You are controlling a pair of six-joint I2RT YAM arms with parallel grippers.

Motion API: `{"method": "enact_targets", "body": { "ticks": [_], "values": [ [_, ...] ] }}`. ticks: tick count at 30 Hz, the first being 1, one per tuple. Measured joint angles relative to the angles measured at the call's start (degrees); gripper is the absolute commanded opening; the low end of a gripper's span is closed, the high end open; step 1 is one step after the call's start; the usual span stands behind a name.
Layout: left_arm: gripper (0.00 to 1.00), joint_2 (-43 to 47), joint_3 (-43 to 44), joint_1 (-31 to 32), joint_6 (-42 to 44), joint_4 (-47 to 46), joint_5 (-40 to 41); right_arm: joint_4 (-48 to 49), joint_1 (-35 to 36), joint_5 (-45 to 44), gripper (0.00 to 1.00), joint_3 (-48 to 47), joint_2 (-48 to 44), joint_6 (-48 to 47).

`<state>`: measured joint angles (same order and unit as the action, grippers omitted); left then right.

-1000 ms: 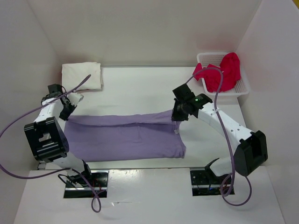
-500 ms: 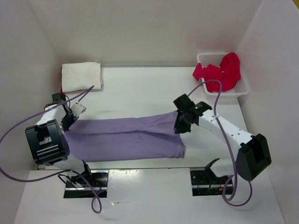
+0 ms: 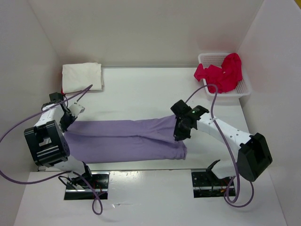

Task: Fold and stack the t-shirts
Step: Fold the other side of the tshirt into a rectangle

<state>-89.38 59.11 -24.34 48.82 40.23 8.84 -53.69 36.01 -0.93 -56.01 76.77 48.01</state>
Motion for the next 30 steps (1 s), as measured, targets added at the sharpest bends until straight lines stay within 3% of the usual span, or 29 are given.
{"method": "enact_targets", "body": {
  "ticks": [13, 14, 17, 19, 24, 30],
  "values": [
    [0.0, -4.2, -3.0, 0.0, 0.0, -3.2, 1.0, -0.1, 7.9, 3.3, 0.01, 3.2, 1.9, 4.4],
    [0.0, -4.4, -2.9, 0.0, 0.0, -3.5, 1.1, 0.0, 7.9, 3.2, 0.04, 3.5, 2.2, 4.7],
    [0.0, -4.9, -2.8, 0.0, -0.2, -4.3, 1.4, -0.1, 7.9, 3.1, 0.27, 4.2, 3.3, 5.7],
    [0.02, -5.0, -2.8, 0.0, -0.8, -4.6, 1.6, -0.1, 7.9, 3.1, 0.47, 4.3, 4.0, 5.8],
    [0.06, -5.0, -2.8, 0.0, -1.1, -5.2, 1.9, -0.5, 7.9, 2.6, 0.51, 3.0, 4.2, 4.9],
    [0.12, -5.0, -2.9, 0.0, -1.2, -5.2, 2.3, 3.2, 7.9, 2.2, 0.51, -5.0, 5.2, 2.4]
  ]
}}
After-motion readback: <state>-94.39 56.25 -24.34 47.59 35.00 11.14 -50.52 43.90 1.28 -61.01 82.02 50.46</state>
